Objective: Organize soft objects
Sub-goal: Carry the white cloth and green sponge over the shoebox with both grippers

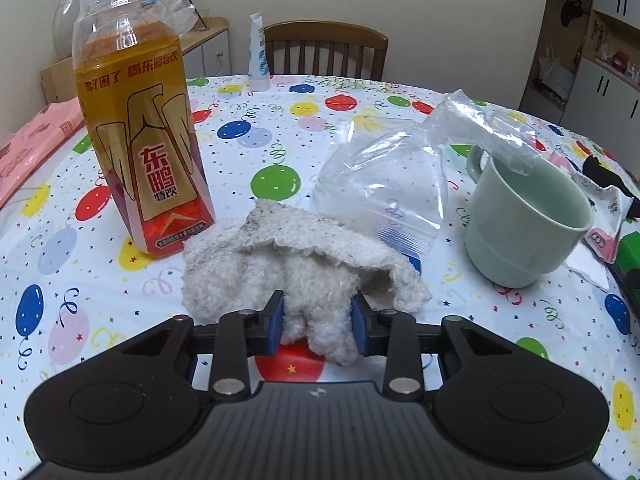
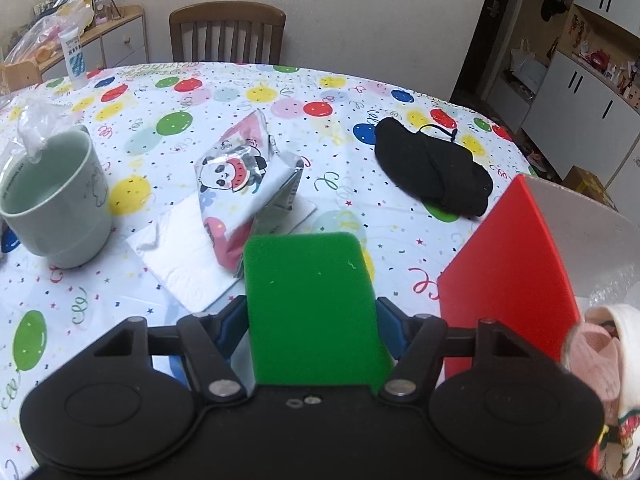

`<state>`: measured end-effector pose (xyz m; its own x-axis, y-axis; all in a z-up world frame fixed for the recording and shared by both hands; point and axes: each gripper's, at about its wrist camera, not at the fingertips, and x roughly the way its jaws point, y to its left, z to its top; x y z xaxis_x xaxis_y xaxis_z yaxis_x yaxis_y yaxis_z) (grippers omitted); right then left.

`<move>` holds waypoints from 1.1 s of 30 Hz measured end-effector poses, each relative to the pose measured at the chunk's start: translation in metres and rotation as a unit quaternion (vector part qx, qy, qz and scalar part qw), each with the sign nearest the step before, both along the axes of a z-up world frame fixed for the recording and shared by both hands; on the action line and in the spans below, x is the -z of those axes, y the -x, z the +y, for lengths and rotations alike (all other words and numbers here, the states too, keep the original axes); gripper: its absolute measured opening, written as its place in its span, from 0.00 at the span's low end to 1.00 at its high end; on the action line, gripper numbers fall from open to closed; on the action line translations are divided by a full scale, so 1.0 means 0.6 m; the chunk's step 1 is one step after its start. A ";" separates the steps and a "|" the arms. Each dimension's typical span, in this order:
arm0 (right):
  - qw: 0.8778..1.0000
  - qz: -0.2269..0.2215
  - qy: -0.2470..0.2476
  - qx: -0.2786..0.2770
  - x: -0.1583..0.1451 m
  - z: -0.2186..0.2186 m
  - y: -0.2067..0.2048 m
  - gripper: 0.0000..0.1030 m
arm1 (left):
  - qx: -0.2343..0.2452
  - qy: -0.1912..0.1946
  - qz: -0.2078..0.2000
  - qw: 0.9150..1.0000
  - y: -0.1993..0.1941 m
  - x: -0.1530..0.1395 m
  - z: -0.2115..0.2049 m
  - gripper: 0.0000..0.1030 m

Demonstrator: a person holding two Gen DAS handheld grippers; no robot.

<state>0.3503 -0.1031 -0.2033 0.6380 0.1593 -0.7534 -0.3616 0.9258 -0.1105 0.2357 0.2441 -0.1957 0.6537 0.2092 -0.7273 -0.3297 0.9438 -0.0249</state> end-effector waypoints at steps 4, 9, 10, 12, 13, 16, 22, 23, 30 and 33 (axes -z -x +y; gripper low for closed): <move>1.000 0.014 -0.022 0.014 -0.006 -0.012 0.017 0.64 | 0.005 0.006 -0.001 1.000 0.006 -0.003 -0.007 0.28; 0.998 0.023 -0.050 0.013 -0.023 -0.025 0.053 0.63 | 0.012 0.010 -0.008 1.000 0.020 -0.014 -0.023 0.26; 0.998 0.024 -0.056 0.014 -0.027 -0.028 0.061 0.63 | 0.014 0.011 -0.010 1.000 0.024 -0.017 -0.026 0.26; 0.997 0.026 -0.071 0.014 -0.039 -0.035 0.074 0.63 | 0.015 0.013 -0.013 1.000 0.032 -0.024 -0.033 0.25; 0.996 0.026 -0.079 0.013 -0.046 -0.040 0.082 0.63 | 0.016 0.014 -0.015 1.000 0.037 -0.028 -0.036 0.25; 0.995 0.028 -0.100 0.010 -0.065 -0.053 0.101 0.63 | 0.018 0.017 -0.020 0.999 0.052 -0.040 -0.048 0.25; 0.991 0.029 -0.132 0.000 -0.100 -0.082 0.134 0.63 | 0.020 0.026 -0.033 0.999 0.083 -0.074 -0.080 0.25; 0.990 0.029 -0.137 -0.001 -0.105 -0.088 0.138 0.63 | 0.020 0.027 -0.036 0.999 0.088 -0.081 -0.088 0.25; 0.986 0.019 -0.164 -0.004 -0.146 -0.138 0.158 0.63 | 0.039 0.037 -0.064 0.996 0.111 -0.132 -0.154 0.25; 0.985 0.009 -0.175 -0.003 -0.165 -0.164 0.162 0.63 | 0.051 0.031 -0.073 0.996 0.112 -0.147 -0.184 0.25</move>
